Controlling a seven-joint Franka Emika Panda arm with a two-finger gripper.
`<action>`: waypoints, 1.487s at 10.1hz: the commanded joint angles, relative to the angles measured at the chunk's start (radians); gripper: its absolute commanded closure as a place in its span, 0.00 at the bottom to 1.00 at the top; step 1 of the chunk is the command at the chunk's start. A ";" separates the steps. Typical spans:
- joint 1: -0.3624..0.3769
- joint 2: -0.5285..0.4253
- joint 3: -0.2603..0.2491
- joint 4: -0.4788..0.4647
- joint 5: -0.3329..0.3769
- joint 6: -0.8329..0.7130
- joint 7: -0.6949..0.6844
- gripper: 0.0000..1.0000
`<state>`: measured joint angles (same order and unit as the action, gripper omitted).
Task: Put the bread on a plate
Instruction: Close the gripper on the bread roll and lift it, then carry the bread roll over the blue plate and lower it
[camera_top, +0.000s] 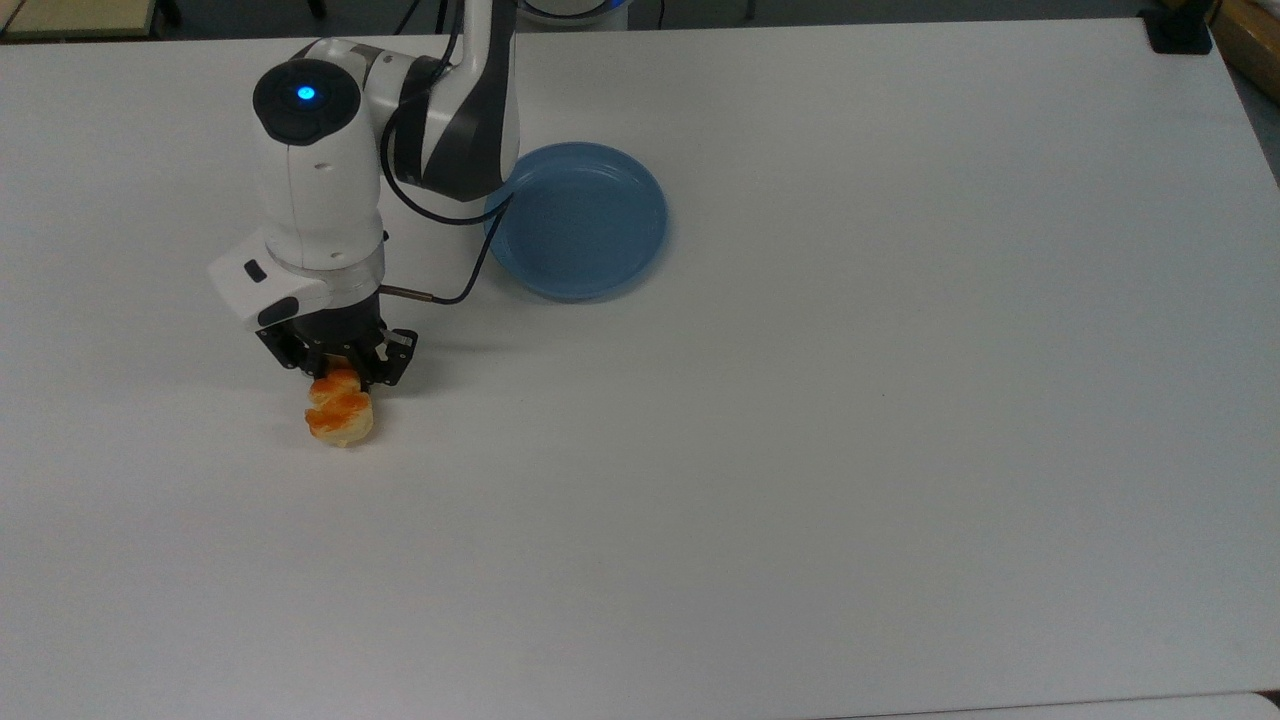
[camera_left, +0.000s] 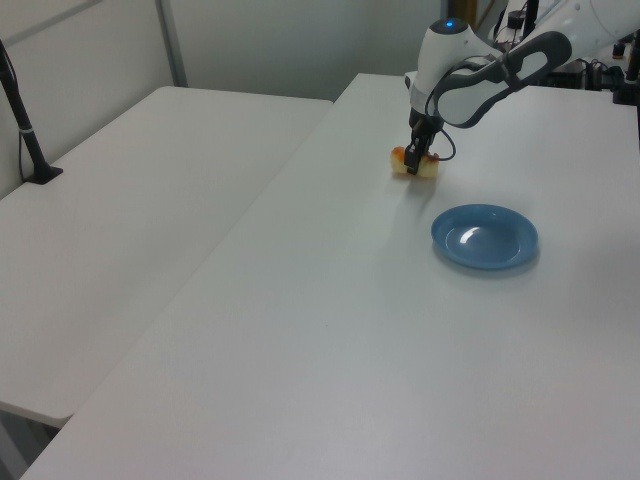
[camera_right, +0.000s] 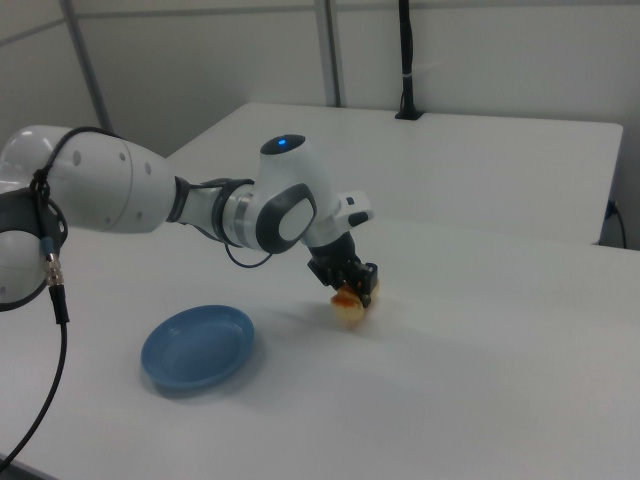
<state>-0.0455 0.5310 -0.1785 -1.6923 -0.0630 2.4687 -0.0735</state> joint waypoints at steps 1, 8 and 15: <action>0.013 -0.126 0.063 -0.073 0.014 -0.143 0.015 0.59; 0.050 -0.387 0.279 -0.366 0.015 -0.246 0.161 0.58; 0.038 -0.467 0.303 -0.523 0.015 -0.246 0.182 0.29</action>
<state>-0.0003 0.0965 0.1206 -2.1786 -0.0621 2.2291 0.0970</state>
